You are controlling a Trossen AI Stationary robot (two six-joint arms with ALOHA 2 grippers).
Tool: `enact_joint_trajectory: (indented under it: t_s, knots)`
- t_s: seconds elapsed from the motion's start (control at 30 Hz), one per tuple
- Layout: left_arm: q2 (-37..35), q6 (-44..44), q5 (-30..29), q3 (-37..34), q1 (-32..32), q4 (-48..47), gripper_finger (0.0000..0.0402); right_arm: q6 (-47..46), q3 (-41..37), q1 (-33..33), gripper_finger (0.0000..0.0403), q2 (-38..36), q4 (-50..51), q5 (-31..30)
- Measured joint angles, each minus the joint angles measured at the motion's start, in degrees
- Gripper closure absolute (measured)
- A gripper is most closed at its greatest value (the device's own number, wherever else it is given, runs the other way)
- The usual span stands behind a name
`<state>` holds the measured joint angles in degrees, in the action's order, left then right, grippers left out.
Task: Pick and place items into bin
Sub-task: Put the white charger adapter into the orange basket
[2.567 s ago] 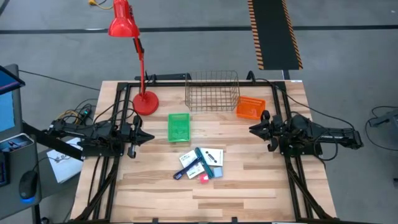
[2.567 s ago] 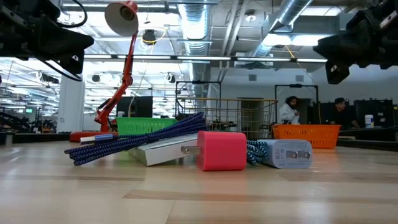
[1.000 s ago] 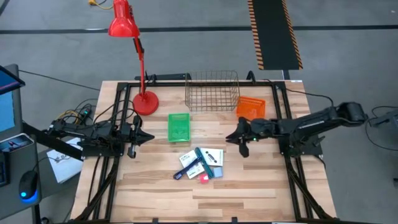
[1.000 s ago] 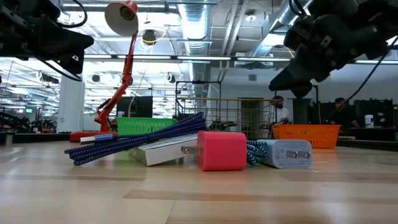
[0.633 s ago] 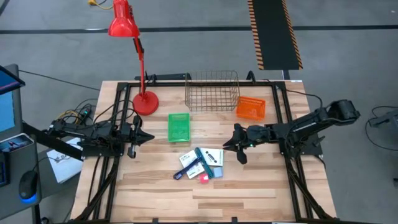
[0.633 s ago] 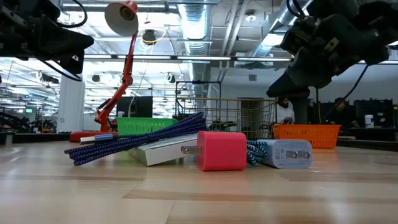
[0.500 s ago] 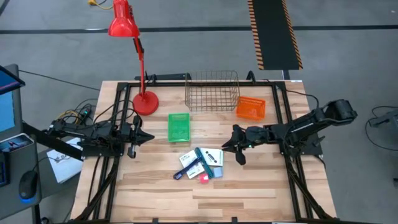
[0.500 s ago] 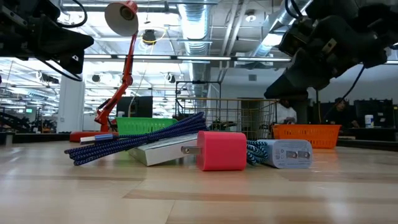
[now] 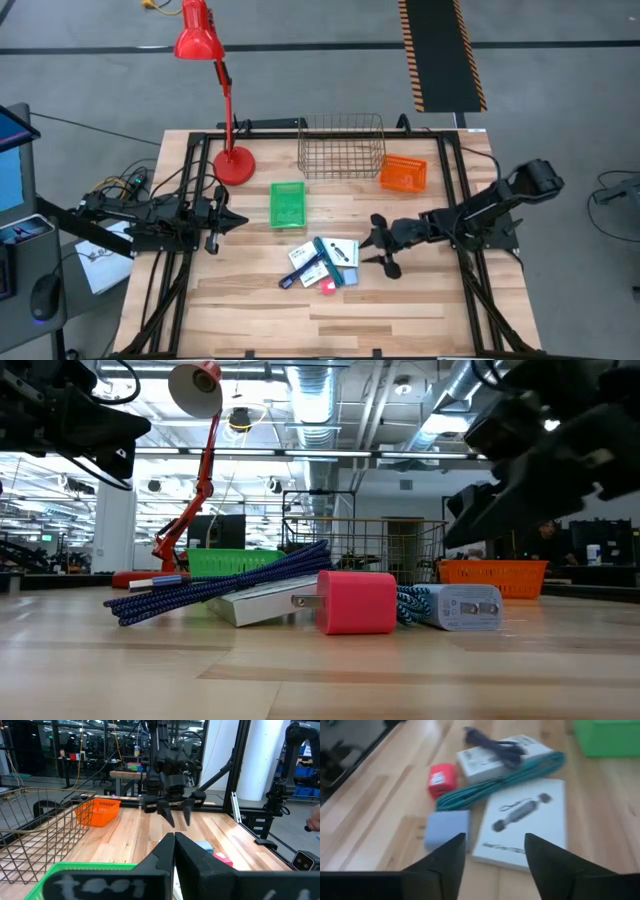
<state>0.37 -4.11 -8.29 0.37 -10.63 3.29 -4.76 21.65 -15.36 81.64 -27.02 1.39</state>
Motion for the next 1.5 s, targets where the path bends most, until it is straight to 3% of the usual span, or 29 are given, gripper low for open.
enact_joint_trajectory:
  t_s: [0.23, 0.83, 1.07, 1.5]
  knots:
    - [0.0, 0.0, 0.0, 0.0, 0.0, 0.0, 0.0401, 3.3, 0.0, -4.3, 0.016, 3.0, -6.2, -0.3]
    - [0.0, 0.0, 0.0, 0.0, 0.0, 0.0, 0.0401, 3.3, 3.3, -4.9, 0.0158, 15.2, -15.5, -1.6]
    - [0.0, 0.0, 0.0, 0.0, 0.0, 0.0, 0.0402, 3.7, 3.9, -5.8, 0.0158, 15.2, -15.5, -1.8]
    - [0.0, 0.0, 0.0, 0.0, 0.0, 0.0, 0.0401, 3.3, 3.9, -9.4, 0.0158, 15.2, -14.3, -8.8]
